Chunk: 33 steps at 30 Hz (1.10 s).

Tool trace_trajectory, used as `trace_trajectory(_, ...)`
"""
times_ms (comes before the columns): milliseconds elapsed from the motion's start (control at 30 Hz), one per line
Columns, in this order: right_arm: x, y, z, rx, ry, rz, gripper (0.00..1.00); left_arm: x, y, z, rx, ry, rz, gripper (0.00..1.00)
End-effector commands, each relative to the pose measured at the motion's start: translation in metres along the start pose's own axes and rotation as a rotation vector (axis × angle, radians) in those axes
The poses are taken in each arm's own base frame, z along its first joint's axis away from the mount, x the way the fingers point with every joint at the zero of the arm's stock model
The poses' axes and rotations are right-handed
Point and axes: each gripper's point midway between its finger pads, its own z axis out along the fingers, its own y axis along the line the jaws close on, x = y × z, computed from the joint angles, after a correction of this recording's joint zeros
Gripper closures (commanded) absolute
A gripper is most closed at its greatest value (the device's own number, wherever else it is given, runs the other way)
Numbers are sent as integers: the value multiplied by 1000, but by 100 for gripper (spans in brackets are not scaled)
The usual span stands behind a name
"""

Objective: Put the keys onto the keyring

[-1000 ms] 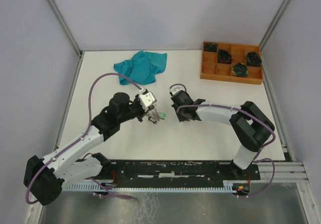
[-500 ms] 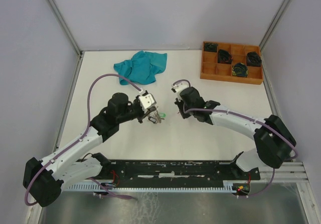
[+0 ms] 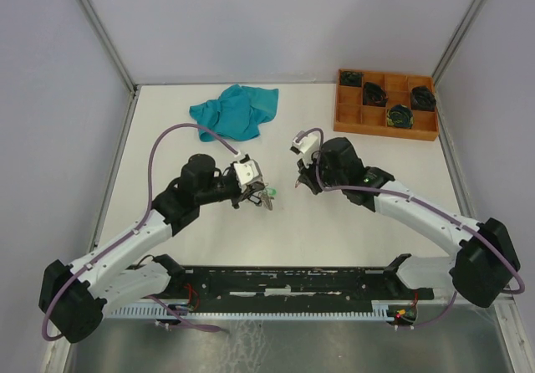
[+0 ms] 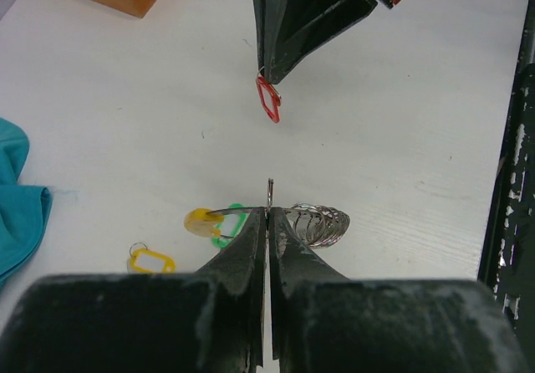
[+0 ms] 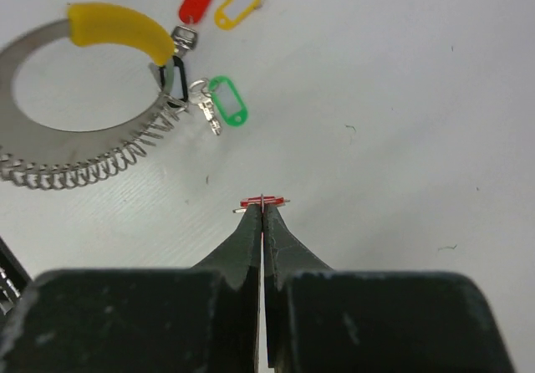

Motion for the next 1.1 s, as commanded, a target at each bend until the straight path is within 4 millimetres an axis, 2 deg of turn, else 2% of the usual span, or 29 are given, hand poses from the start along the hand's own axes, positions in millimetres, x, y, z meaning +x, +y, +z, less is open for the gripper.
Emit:
trace_trajectory(0, -32, 17, -16, -121, -149, -145, 100, -25, -2, 3, 61, -65, 55, 97)
trace_trajectory(200, -41, 35, -27, -226, -223, -227, 99, -29, -9, 11, 139, -59, 76, 97)
trace_trajectory(467, -39, 52, -33, -325, -287, -303, 99, -20, -13, 25, 215, -17, 117, 97)
trace_trajectory(633, -39, 63, -35, -390, -320, -338, 99, -22, -15, 26, 234, -20, 153, 97)
trace_trajectory(1067, -38, 75, -35, -466, -359, -414, 99, -18, -29, 28, 296, -26, 207, 97)
